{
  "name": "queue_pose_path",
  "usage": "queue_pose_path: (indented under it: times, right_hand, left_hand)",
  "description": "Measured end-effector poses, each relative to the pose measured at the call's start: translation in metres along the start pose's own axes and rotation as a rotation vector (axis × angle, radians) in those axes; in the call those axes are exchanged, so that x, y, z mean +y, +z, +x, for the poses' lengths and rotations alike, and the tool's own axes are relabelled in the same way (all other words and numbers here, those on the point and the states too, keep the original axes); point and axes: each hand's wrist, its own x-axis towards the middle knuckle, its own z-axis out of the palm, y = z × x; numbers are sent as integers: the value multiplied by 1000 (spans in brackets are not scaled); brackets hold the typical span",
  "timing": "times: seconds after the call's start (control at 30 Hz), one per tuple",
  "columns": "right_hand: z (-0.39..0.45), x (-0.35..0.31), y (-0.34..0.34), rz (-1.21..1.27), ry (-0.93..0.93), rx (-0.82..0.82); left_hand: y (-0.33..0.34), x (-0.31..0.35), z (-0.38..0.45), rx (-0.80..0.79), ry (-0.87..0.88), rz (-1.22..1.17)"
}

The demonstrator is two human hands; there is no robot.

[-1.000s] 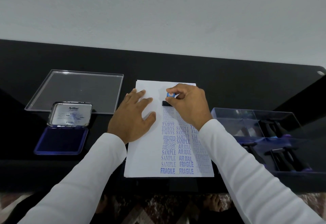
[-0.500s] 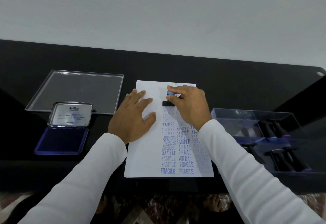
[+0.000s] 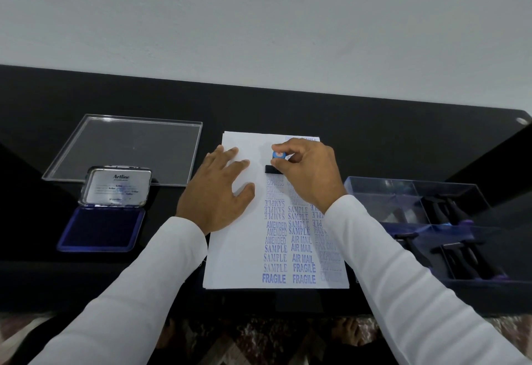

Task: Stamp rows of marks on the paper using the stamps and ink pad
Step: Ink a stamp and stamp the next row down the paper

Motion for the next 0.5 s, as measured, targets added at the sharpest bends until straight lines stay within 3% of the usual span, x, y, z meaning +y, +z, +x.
queue_pose_path:
  times: [0.5]
  right_hand:
    - [1, 2, 0, -16, -9, 0]
  left_hand:
    - [1, -1, 1, -10, -8, 4]
